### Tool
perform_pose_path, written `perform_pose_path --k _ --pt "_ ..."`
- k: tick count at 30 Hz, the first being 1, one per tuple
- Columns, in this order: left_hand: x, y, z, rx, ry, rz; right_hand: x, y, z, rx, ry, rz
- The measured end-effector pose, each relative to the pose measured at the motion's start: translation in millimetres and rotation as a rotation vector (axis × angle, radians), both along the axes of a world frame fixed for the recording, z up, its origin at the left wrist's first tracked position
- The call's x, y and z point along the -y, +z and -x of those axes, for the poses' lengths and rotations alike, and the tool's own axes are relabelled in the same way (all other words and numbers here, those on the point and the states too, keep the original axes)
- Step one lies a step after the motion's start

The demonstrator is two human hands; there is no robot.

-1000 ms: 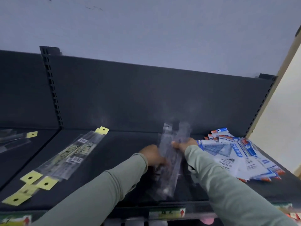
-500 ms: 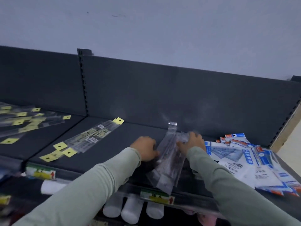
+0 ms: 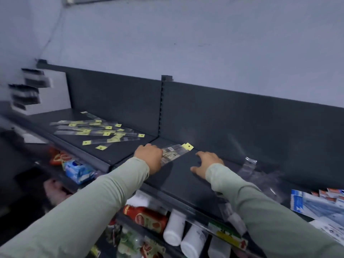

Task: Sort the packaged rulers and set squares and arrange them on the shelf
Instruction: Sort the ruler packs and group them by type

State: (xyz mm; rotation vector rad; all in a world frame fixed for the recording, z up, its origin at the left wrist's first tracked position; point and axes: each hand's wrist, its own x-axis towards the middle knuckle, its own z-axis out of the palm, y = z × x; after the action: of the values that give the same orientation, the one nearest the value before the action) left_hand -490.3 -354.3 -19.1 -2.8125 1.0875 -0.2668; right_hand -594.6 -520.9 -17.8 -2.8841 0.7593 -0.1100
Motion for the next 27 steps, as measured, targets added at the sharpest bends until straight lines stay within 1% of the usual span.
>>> perform_pose_path --k 4,7,14,21,27 --pt "-55.3 4.0 -20.4 0.007 0.104 -0.013 -48.3 5.7 -36.4 -0.003 0.116 -0.035" --pt "-95.1 7.7 -37.2 0.0 0.172 0.003 -83.6 8.7 -65.3 -0.036 0.198 -0.011" --pt "-174.1 7.4 -94.1 0.023 0.248 0.014 -157.7 9.4 -133.5 -0.072 0.301 -0.039" --pt "-241.2 10.1 -166.7 0.051 0.266 -0.004 -222.1 10.7 -213.3 -0.085 0.315 -0.035" --pt "-275.9 5.6 -225.8 0.044 0.256 0.007 -254.8 7.7 -261.8 -0.111 0.295 -0.014"
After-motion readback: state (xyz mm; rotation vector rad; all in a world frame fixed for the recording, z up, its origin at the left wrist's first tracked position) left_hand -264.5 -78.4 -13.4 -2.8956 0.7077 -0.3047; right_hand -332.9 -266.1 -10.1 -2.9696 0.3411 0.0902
